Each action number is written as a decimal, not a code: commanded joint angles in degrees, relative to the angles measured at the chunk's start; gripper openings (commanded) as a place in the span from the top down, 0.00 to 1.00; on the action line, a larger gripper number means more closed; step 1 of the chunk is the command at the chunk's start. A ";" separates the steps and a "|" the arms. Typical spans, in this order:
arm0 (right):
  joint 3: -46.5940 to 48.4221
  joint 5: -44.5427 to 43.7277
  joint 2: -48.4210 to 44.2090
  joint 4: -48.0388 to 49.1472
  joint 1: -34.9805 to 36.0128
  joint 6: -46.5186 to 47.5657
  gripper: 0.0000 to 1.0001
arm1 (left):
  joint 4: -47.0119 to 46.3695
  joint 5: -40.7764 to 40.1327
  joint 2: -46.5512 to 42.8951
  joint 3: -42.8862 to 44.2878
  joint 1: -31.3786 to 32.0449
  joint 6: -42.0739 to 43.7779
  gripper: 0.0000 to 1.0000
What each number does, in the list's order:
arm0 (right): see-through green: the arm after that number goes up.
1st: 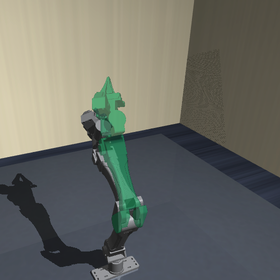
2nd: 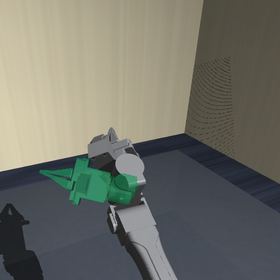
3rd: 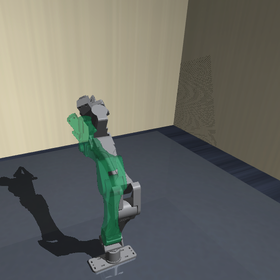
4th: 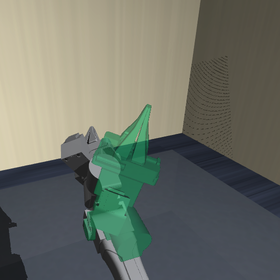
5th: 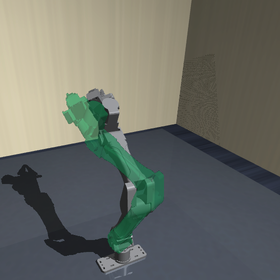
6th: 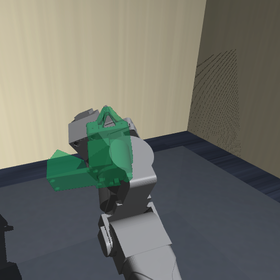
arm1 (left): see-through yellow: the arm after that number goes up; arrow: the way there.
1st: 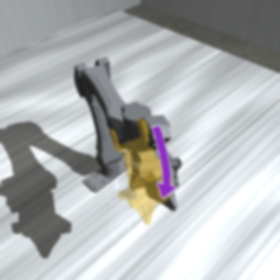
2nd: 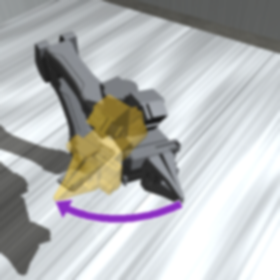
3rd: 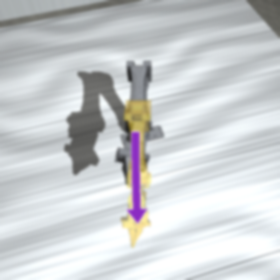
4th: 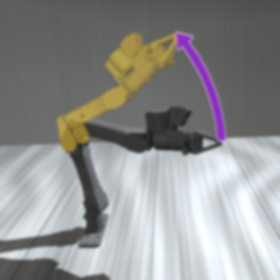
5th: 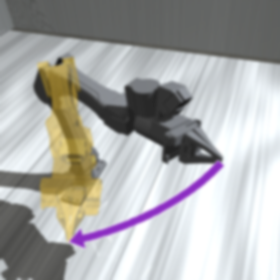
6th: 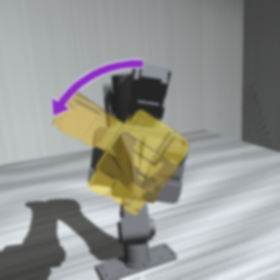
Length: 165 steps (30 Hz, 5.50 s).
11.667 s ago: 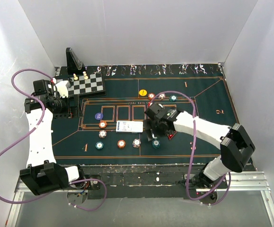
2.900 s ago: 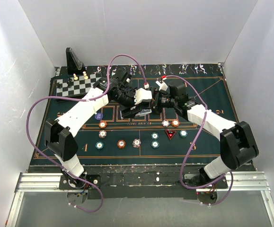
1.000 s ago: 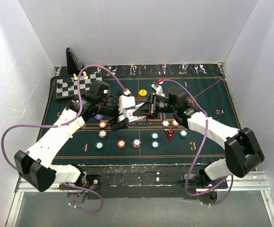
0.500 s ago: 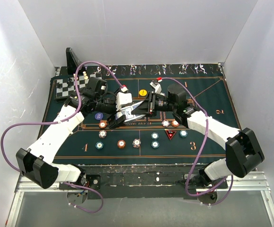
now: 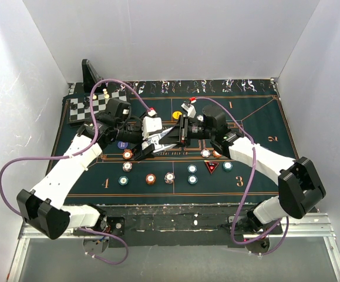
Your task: Distribute texas hold em gaming equipment
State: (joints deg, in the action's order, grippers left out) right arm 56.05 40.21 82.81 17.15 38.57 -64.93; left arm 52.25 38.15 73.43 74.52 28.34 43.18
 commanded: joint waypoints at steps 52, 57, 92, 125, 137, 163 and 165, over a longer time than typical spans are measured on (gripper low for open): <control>6.62 -5.31 -2.12 -16.71 2.66 8.06 0.37 | 3.56 3.07 -7.24 -5.61 -1.00 -2.14 0.70; 6.44 -4.70 -2.21 -16.79 2.65 7.97 0.37 | 5.14 2.19 -7.25 -6.23 -1.00 -0.37 0.72; 0.90 -5.84 -8.71 -22.85 -1.47 11.13 0.61 | 3.39 1.84 -8.48 -7.63 -1.00 -3.19 0.82; 3.71 -6.81 -3.79 -19.52 2.83 9.56 0.54 | 3.21 1.57 -7.51 -6.23 -1.00 -4.59 0.79; 2.66 -6.10 -5.28 -20.14 1.42 9.99 0.58 | 3.04 2.01 -7.77 -6.23 -0.92 -5.03 0.78; 0.64 -7.25 -11.00 -26.81 -1.91 13.07 0.59 | 1.72 2.45 -8.21 -6.05 -0.92 -6.88 0.79; 0.81 -6.81 -11.35 -26.81 -2.44 12.98 0.59 | 1.63 2.45 -8.21 -6.06 -0.92 -6.97 0.78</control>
State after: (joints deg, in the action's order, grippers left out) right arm 55.44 33.15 73.76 -8.51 37.26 -53.36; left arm 55.64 38.17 67.33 66.37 27.53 36.40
